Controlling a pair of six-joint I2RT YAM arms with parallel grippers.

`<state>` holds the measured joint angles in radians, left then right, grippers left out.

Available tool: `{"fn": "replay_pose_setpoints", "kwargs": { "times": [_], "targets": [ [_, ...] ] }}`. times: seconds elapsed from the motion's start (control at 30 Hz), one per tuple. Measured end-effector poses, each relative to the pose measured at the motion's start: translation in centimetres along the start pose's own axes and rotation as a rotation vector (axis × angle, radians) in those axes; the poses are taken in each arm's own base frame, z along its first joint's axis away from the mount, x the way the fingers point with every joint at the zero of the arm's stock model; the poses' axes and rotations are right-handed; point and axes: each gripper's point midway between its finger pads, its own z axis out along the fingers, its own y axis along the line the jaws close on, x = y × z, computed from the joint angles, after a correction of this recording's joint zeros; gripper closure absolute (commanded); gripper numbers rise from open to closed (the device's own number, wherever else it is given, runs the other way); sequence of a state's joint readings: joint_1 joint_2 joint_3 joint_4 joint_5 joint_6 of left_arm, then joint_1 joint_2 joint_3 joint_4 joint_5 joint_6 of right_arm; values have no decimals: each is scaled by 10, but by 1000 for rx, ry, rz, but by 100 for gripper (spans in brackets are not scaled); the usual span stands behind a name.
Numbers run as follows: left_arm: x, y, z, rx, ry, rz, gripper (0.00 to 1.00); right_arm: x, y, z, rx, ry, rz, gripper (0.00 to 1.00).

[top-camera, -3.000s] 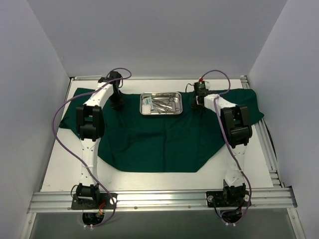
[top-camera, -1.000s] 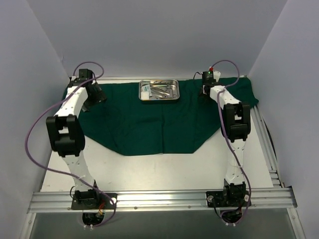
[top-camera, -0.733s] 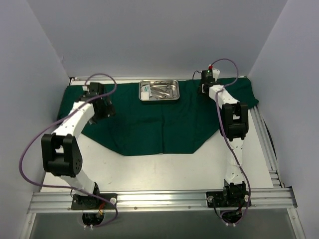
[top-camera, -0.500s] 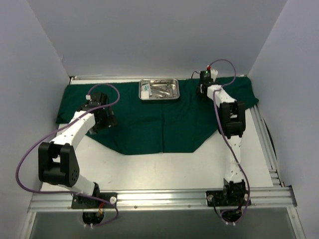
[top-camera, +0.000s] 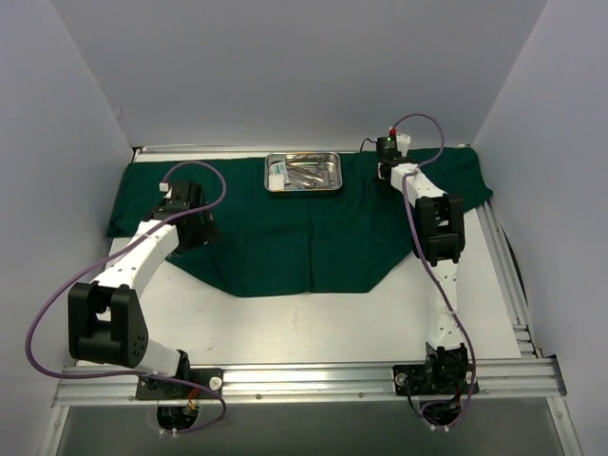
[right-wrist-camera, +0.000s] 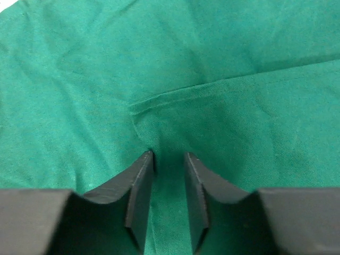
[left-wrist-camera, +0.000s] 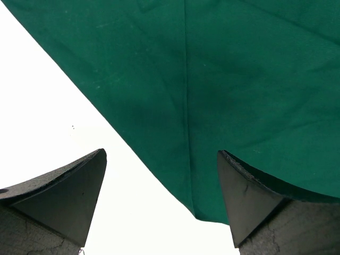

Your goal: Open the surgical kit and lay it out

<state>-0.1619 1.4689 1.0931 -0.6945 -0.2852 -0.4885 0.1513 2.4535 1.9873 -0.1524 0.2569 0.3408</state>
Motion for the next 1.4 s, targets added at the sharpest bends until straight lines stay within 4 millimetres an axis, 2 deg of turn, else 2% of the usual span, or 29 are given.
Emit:
{"fn": "replay_pose_setpoints", "kwargs": {
  "times": [0.1,0.13,0.3,0.57,0.7,0.87,1.03,1.13,1.2,1.4],
  "targets": [
    [0,1,1,-7,-4,2,6,0,-3,1,16,2,-8,83],
    [-1,1,1,-8,-7,2,6,0,-3,1,18,1,-9,89],
    [-3,2,1,-13,-14,1,6,0,-6,1,34,-3,-16,100],
    [-3,3,1,-15,-17,1,6,-1,-8,0,39,-2,-16,100],
    [-3,3,1,-19,-19,1,6,2,-25,-12,73,17,-12,100],
    [-4,7,1,-34,-23,-2,6,-5,-79,-46,176,21,60,100],
    [-9,14,-5,-51,-45,-16,6,1,-164,-90,335,18,200,100],
    [-15,17,-15,-47,-77,-29,6,14,-218,-120,444,23,296,100],
    [-21,19,-24,-39,-108,-42,6,30,-254,-140,517,32,363,100],
    [-34,24,-48,-10,-189,-74,6,75,-330,-192,682,66,497,100]
  ]
}}
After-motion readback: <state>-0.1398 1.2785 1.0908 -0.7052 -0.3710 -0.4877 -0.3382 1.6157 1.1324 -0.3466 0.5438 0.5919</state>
